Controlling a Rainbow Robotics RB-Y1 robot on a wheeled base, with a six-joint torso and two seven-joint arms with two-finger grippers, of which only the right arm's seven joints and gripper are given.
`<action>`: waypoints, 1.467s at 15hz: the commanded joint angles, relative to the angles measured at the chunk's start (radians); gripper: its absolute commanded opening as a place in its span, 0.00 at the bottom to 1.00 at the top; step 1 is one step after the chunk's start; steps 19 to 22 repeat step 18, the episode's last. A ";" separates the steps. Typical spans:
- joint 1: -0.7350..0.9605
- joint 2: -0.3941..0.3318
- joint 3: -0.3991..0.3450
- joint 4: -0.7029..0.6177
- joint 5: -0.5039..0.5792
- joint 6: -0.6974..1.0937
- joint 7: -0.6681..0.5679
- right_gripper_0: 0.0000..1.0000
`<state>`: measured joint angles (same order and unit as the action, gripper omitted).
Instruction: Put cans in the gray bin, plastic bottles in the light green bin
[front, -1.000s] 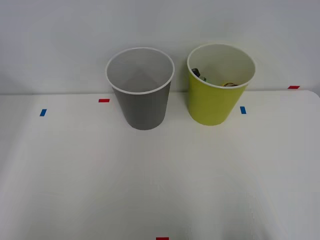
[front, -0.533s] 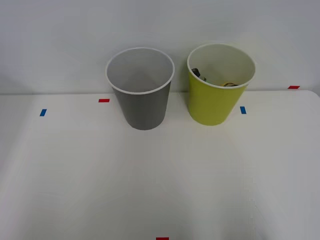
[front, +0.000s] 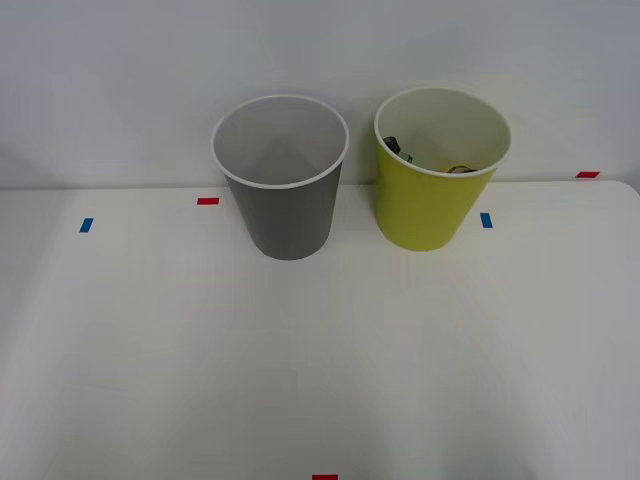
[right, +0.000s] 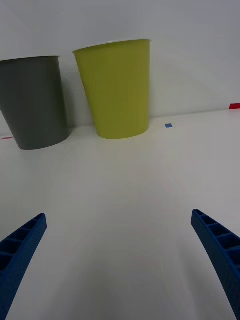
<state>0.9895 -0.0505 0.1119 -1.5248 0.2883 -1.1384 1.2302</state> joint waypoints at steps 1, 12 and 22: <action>0.000 0.000 0.000 0.000 0.000 0.000 0.000 1.00; 0.000 0.000 0.000 0.000 0.000 0.000 0.000 1.00; 0.000 0.000 0.000 0.000 0.000 0.000 0.000 1.00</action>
